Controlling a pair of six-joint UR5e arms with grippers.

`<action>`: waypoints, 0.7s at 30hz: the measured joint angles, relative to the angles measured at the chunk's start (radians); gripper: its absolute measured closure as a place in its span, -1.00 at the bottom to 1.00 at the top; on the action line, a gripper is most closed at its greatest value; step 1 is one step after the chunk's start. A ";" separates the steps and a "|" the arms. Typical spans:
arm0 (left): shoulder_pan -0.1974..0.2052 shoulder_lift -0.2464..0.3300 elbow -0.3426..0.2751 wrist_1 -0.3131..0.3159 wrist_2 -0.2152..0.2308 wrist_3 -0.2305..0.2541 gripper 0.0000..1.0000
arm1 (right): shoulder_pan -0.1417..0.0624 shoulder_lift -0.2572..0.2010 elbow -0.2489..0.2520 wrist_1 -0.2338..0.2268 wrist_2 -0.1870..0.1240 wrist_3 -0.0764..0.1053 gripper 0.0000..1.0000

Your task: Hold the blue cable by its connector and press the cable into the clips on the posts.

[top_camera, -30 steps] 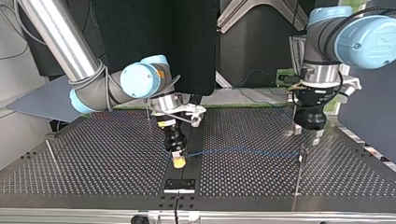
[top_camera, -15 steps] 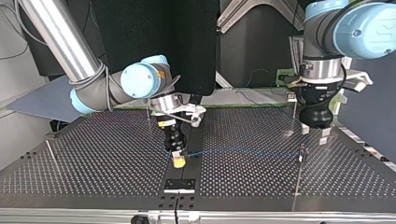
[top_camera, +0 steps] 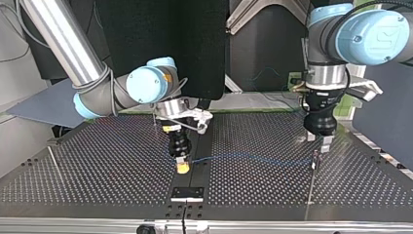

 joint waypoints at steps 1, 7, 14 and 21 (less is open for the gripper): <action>-0.002 -0.001 0.000 0.000 -0.006 0.008 -1.00 | 0.000 0.000 0.000 0.001 0.003 0.000 1.00; -0.010 -0.003 0.000 -0.001 -0.034 0.058 -1.00 | -0.001 0.001 0.000 0.003 0.013 -0.001 1.00; -0.013 -0.003 0.000 -0.003 -0.044 0.072 -1.00 | -0.001 0.008 0.000 0.003 0.013 -0.006 1.00; -0.015 -0.004 0.000 -0.002 -0.045 0.073 -1.00 | -0.001 0.024 0.000 0.003 0.013 -0.009 1.00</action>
